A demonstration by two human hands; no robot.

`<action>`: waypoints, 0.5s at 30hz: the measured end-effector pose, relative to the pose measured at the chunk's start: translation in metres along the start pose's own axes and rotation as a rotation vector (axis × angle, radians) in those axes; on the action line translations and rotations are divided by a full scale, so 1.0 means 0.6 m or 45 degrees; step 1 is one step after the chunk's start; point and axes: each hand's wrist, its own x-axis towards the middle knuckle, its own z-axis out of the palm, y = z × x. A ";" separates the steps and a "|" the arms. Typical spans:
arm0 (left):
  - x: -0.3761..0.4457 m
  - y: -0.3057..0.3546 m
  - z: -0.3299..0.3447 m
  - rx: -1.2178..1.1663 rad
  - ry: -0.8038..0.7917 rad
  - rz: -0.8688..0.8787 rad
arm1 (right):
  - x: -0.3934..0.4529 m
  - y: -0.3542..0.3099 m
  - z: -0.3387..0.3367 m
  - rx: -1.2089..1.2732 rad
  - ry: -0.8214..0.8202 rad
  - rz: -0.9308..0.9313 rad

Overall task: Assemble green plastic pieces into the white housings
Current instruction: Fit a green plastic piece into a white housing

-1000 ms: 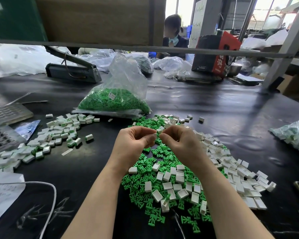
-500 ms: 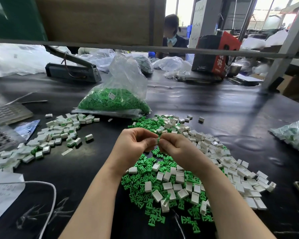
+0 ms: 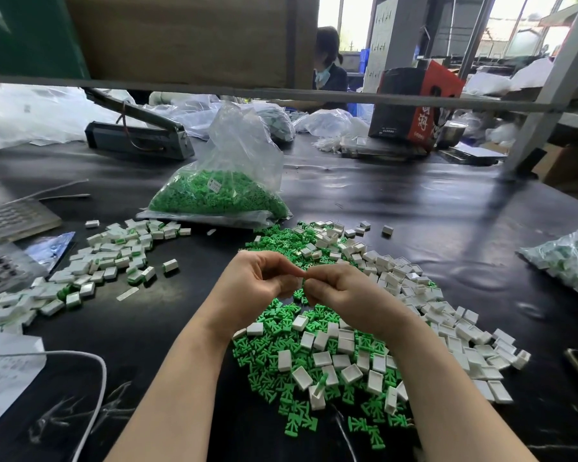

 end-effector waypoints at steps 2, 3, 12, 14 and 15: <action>0.000 0.002 0.000 -0.008 -0.007 0.002 | -0.001 0.001 0.000 -0.010 -0.004 -0.006; -0.001 0.002 0.000 -0.018 -0.007 0.002 | -0.001 0.001 0.000 -0.008 -0.007 -0.007; 0.001 -0.002 0.002 -0.109 0.047 -0.034 | 0.002 -0.002 0.006 0.131 0.020 0.085; 0.003 -0.005 0.000 -0.147 0.028 -0.067 | 0.003 -0.002 0.006 0.133 0.036 0.074; 0.004 -0.007 0.000 -0.146 0.007 -0.088 | 0.003 -0.003 0.006 0.141 0.047 0.063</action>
